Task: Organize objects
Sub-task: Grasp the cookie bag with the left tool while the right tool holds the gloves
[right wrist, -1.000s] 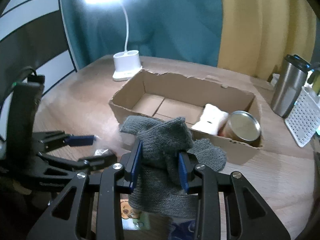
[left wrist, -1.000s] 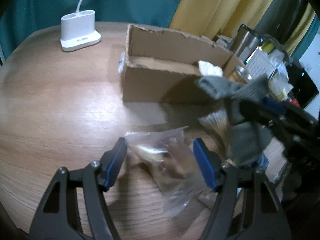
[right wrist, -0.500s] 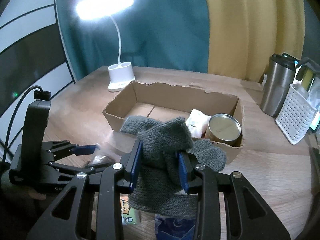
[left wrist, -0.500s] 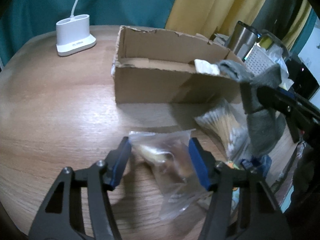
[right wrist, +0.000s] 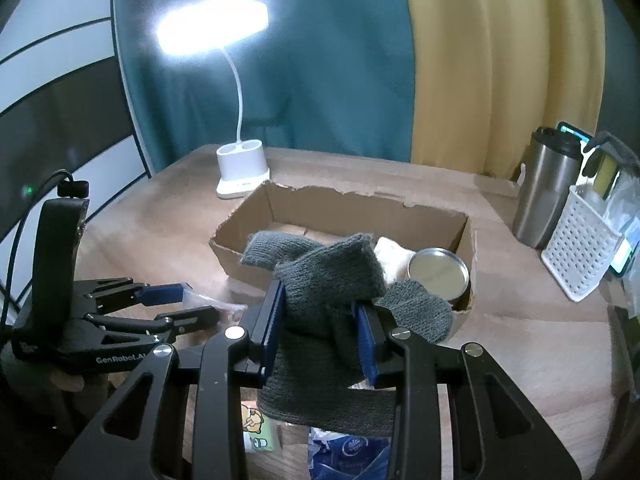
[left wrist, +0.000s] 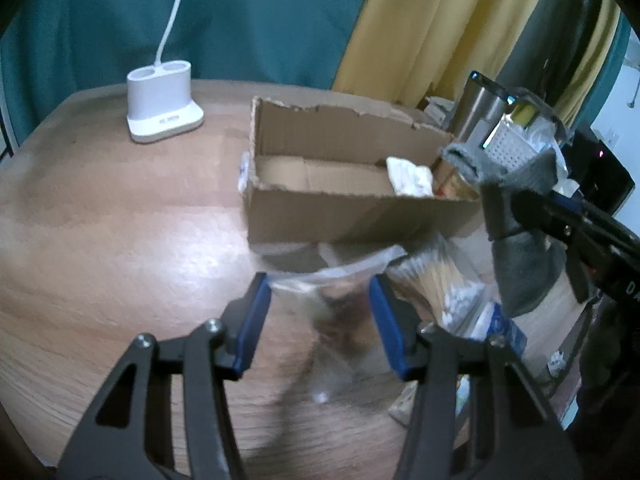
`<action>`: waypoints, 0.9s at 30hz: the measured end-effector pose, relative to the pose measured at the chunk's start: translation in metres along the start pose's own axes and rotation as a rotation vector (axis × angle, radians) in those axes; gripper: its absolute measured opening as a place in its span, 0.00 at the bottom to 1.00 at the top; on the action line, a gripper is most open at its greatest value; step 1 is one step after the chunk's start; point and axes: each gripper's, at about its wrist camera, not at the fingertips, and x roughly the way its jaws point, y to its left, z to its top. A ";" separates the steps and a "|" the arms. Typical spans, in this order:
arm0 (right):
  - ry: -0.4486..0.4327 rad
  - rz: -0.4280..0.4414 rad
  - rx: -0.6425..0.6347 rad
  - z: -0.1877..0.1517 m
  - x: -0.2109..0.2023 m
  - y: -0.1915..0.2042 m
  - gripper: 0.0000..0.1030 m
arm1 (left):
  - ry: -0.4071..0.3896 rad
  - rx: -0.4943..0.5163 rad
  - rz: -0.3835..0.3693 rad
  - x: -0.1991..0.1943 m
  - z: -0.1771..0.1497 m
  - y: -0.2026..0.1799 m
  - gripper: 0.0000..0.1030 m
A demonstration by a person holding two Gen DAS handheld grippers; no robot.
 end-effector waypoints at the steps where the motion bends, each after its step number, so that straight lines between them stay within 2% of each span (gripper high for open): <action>1: -0.004 0.000 -0.001 0.001 -0.001 0.000 0.34 | -0.005 0.001 0.000 -0.002 0.001 0.000 0.51; 18: -0.036 -0.019 -0.033 0.029 -0.006 0.004 0.34 | -0.116 0.009 -0.019 -0.035 0.028 0.005 0.50; 27: -0.024 -0.022 -0.049 0.040 0.006 0.009 0.34 | -0.147 0.003 -0.027 -0.044 0.038 0.014 0.50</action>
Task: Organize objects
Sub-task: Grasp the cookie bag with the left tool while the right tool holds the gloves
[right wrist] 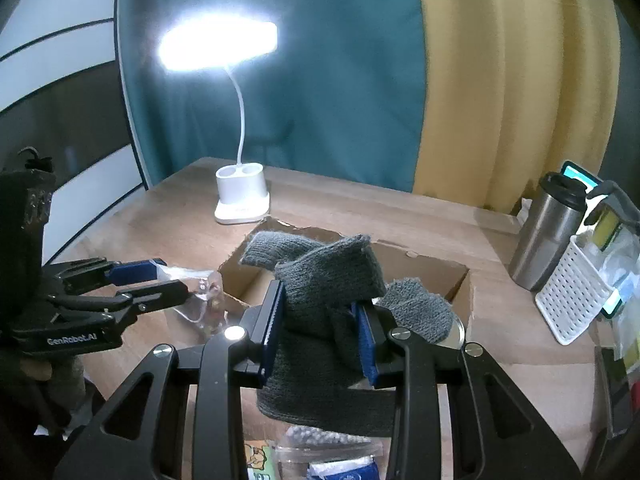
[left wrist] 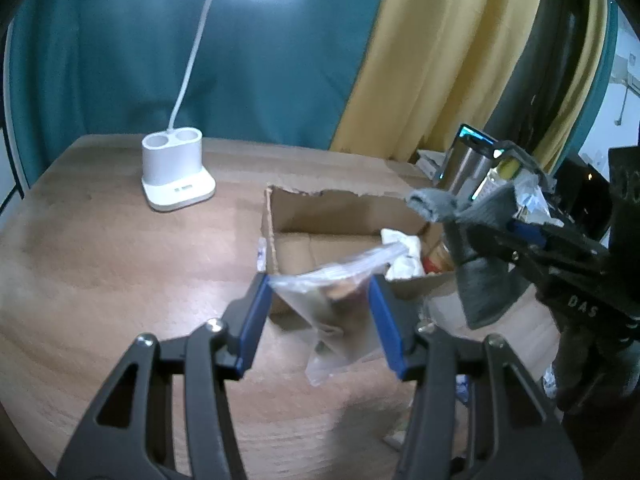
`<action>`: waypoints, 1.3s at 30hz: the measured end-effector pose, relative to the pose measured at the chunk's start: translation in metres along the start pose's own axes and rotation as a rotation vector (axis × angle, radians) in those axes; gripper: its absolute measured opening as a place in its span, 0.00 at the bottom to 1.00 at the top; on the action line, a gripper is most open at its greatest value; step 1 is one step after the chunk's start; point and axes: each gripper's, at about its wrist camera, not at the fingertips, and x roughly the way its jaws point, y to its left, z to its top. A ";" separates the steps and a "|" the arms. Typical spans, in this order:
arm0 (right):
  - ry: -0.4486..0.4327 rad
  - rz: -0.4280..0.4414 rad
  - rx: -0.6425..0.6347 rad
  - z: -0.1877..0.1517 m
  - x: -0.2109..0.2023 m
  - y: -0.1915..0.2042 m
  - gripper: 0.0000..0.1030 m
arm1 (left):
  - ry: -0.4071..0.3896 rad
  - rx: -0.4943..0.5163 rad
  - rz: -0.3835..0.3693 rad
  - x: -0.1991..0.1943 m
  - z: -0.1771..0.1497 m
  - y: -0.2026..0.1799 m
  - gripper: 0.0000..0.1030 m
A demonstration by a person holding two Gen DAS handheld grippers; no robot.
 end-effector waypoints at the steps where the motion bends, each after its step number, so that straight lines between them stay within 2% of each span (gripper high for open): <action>1: 0.002 0.000 -0.001 0.002 0.002 0.001 0.34 | -0.005 -0.003 -0.002 -0.001 0.002 0.002 0.50; 11: -0.012 0.003 -0.014 0.023 0.014 0.002 0.34 | -0.038 0.016 -0.008 0.005 0.028 0.009 0.45; 16: 0.001 0.009 -0.006 0.027 0.026 0.000 0.34 | -0.003 0.002 0.015 0.015 0.031 0.021 0.45; 19: 0.009 0.019 -0.008 0.026 0.031 -0.003 0.34 | 0.045 -0.024 0.050 0.022 0.022 0.030 0.48; 20: 0.012 0.022 -0.004 0.026 0.033 -0.004 0.34 | 0.061 -0.035 0.054 0.025 0.020 0.033 0.56; 22: 0.016 0.028 0.002 0.024 0.036 -0.007 0.34 | 0.087 -0.071 0.056 0.029 0.011 0.037 0.65; 28: 0.020 0.038 0.013 0.018 0.037 -0.011 0.34 | 0.166 -0.042 0.065 0.047 -0.016 0.024 0.70; 31: 0.020 0.041 0.013 0.015 0.034 -0.011 0.34 | 0.227 -0.011 0.095 0.064 -0.031 0.017 0.70; 36: 0.018 0.033 0.024 0.011 0.030 -0.016 0.34 | 0.246 0.024 0.101 0.079 -0.045 0.009 0.70; 37: 0.019 0.031 0.025 0.010 0.030 -0.016 0.34 | 0.254 0.025 0.105 0.083 -0.048 0.009 0.68; 39: 0.017 0.028 0.028 0.009 0.028 -0.017 0.34 | 0.259 0.026 0.098 0.085 -0.050 0.010 0.56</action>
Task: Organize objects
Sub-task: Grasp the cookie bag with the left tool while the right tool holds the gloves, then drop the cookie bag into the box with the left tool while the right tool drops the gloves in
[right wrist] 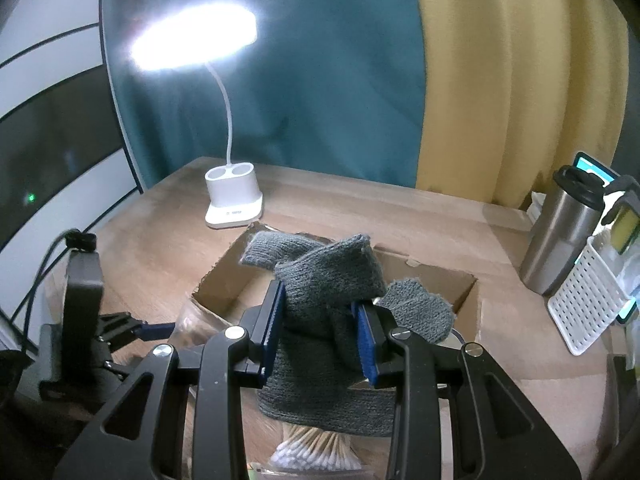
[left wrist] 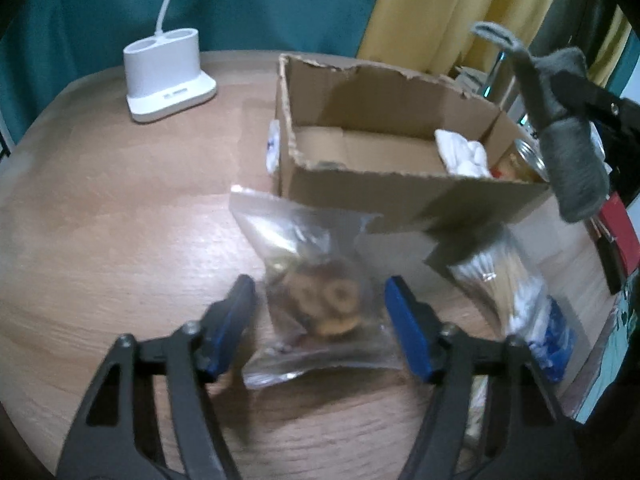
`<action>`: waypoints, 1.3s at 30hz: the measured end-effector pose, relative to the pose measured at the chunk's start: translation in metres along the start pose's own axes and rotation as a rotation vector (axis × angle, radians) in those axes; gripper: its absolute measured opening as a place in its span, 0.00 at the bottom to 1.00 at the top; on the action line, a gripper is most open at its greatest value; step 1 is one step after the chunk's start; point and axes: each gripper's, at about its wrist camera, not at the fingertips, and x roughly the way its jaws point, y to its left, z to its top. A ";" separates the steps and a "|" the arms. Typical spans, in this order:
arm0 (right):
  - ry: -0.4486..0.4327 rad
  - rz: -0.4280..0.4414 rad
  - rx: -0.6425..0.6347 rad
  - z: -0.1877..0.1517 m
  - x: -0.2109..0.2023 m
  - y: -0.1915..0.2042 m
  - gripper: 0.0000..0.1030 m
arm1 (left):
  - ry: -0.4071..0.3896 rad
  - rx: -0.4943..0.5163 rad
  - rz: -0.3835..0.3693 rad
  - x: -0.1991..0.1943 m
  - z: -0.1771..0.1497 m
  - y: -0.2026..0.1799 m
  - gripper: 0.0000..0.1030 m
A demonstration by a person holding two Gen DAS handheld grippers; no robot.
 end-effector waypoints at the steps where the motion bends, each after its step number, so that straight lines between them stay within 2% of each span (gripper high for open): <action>1: -0.001 -0.001 0.000 -0.001 -0.001 -0.001 0.34 | -0.006 0.001 0.000 -0.001 0.000 0.000 0.55; 5: -0.004 -0.005 0.005 -0.003 -0.004 -0.003 0.34 | -0.024 -0.002 -0.006 -0.008 0.000 0.000 0.50; 10: -0.007 -0.006 0.003 -0.004 -0.007 -0.002 0.34 | -0.079 0.001 -0.016 -0.032 0.000 -0.002 0.49; 21: -0.028 -0.007 -0.008 0.000 -0.018 0.002 0.34 | -0.197 0.023 -0.039 -0.072 0.025 -0.009 0.49; 31: -0.053 -0.017 -0.001 0.015 -0.019 -0.005 0.34 | -0.217 0.054 -0.057 -0.069 0.054 -0.017 0.49; 39: -0.044 -0.011 0.010 0.025 -0.001 -0.013 0.34 | -0.194 0.068 -0.071 -0.047 0.078 -0.016 0.49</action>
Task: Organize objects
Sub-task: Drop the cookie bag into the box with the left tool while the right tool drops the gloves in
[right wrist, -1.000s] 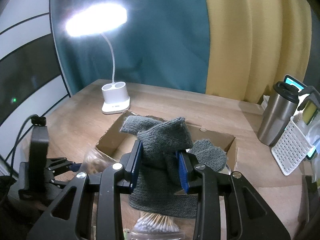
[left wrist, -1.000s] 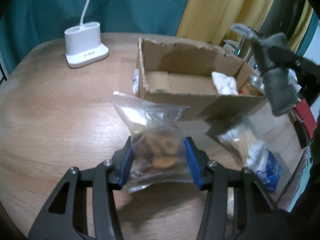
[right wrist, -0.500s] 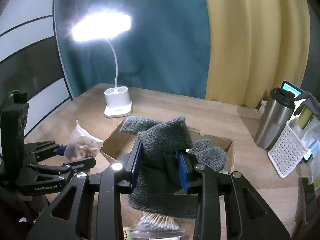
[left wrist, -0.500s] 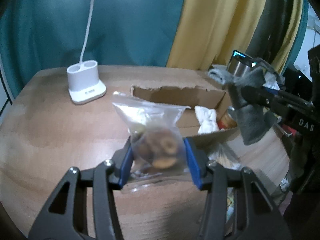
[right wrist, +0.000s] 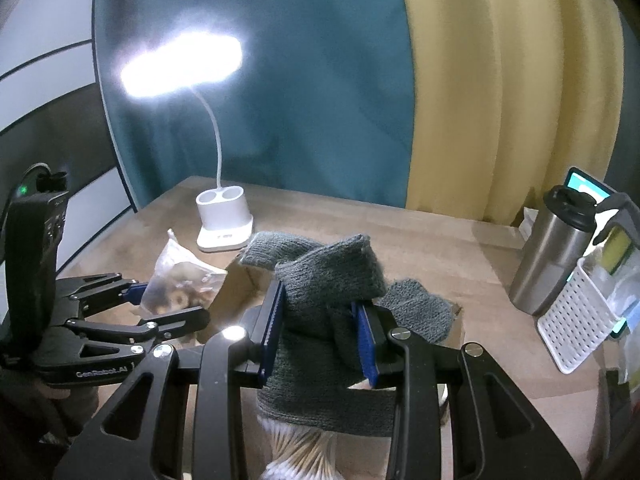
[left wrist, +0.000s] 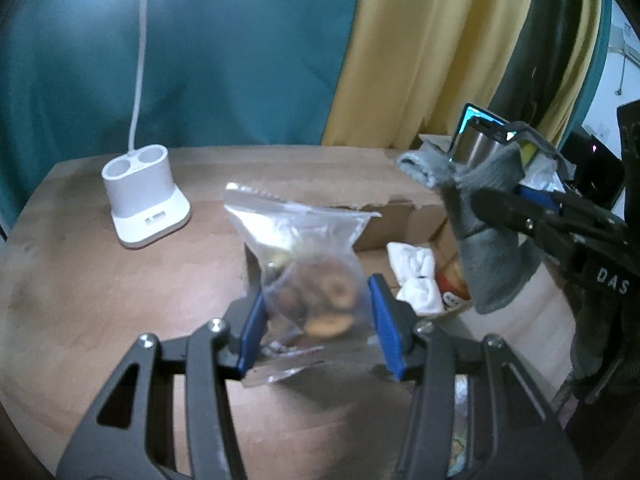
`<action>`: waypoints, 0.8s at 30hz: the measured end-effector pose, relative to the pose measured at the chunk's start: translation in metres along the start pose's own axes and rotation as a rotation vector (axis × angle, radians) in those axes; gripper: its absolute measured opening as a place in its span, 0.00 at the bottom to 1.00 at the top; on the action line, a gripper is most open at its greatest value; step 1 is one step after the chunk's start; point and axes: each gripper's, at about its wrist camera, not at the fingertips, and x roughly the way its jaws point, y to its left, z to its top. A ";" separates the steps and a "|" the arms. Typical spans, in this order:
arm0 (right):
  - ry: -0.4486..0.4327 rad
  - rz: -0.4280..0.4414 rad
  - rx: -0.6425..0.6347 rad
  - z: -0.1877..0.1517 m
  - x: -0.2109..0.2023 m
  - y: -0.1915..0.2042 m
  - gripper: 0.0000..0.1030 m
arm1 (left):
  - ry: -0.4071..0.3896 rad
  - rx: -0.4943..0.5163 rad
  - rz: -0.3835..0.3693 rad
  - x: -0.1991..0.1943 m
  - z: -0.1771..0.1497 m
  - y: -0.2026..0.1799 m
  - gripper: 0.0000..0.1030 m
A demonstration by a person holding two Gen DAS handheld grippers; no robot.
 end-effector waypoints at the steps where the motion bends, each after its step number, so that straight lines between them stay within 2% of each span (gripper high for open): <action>1: 0.004 0.002 0.000 0.001 0.003 -0.001 0.34 | 0.004 0.000 0.002 0.005 0.002 0.001 0.49; 9: 0.048 0.027 0.017 0.006 0.034 -0.004 0.34 | 0.059 -0.023 -0.001 0.037 0.007 0.012 0.51; 11: 0.060 0.032 0.022 0.006 0.041 -0.004 0.34 | 0.065 -0.027 -0.004 0.042 0.009 0.013 0.59; 14: 0.085 0.039 0.036 0.005 0.055 -0.004 0.34 | 0.048 -0.035 -0.019 0.042 0.010 0.015 0.65; 24: 0.190 0.063 0.061 -0.004 0.106 0.004 0.34 | 0.023 -0.063 0.023 0.032 0.009 0.036 0.65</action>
